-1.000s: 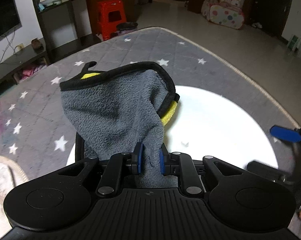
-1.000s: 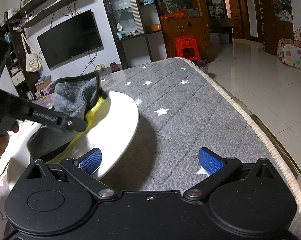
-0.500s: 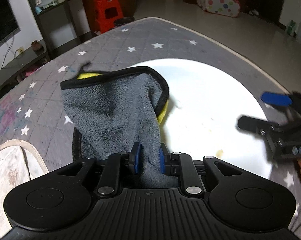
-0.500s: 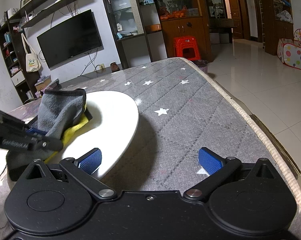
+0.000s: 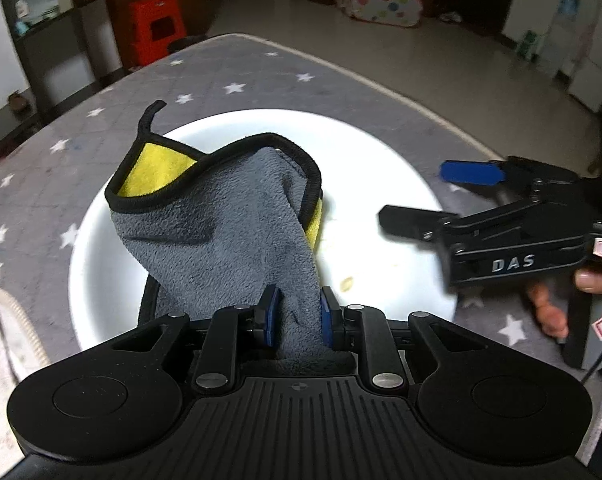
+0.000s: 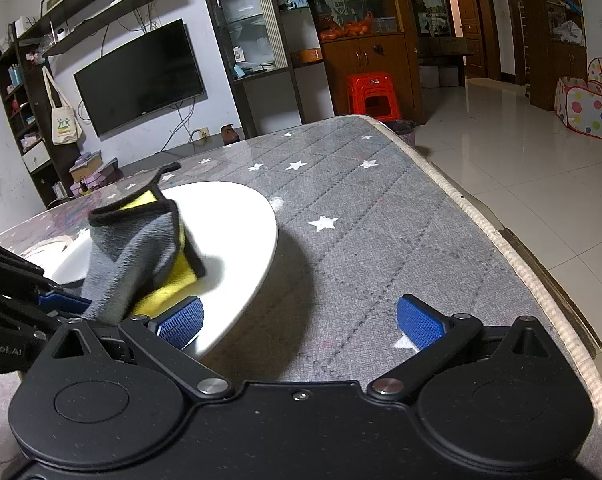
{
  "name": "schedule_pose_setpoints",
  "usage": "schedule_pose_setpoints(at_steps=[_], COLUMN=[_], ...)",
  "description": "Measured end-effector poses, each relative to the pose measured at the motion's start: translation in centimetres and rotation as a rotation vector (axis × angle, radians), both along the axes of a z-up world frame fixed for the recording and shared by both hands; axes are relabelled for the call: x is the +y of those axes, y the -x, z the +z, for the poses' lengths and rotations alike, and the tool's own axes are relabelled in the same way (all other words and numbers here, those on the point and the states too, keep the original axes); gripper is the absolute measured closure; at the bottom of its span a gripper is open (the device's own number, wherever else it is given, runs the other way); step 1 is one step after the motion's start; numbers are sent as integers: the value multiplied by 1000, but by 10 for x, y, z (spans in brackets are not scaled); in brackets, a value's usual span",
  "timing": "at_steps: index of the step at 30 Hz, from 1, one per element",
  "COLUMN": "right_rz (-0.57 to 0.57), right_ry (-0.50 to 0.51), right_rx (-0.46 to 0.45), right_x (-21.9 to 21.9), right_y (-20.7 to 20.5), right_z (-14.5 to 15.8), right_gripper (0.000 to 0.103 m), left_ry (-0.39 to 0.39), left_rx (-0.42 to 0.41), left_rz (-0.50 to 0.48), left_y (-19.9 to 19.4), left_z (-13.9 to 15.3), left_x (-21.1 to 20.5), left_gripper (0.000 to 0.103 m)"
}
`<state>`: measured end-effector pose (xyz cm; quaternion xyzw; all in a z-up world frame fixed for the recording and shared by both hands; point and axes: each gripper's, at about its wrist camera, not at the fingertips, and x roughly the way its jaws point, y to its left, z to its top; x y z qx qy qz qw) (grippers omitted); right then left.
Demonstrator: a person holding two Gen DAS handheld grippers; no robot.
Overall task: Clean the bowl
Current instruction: 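Turn the cloth in the left gripper and scrub the bowl's inner wall, then rub the grey side of the cloth around the bowl with the left gripper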
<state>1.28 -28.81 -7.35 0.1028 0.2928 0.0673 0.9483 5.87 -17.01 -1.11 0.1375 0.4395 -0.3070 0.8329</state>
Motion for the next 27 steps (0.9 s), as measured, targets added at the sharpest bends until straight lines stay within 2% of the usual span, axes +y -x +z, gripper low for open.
schedule_pose_setpoints(at_steps=[9,19,22,27], right_rz=[0,0,0,0], right_ry=[-15,1,0,1], right_rx=[-3,0,0,1], right_x=[-2,0,-1,-1], right_y=[1,1,2,2], right_z=[-1,-1,-1,-1], right_gripper=[0,0,0,0], left_ry=[76,90,86,111], left_rx=[13,10,-8,11], left_rz=[-24,39,68,99], left_y=[-27,-67,-73,-81], left_z=[-4,-6,-6,-6], left_x=[-9,-21,-21,-15], left_gripper=[82,82,83,85])
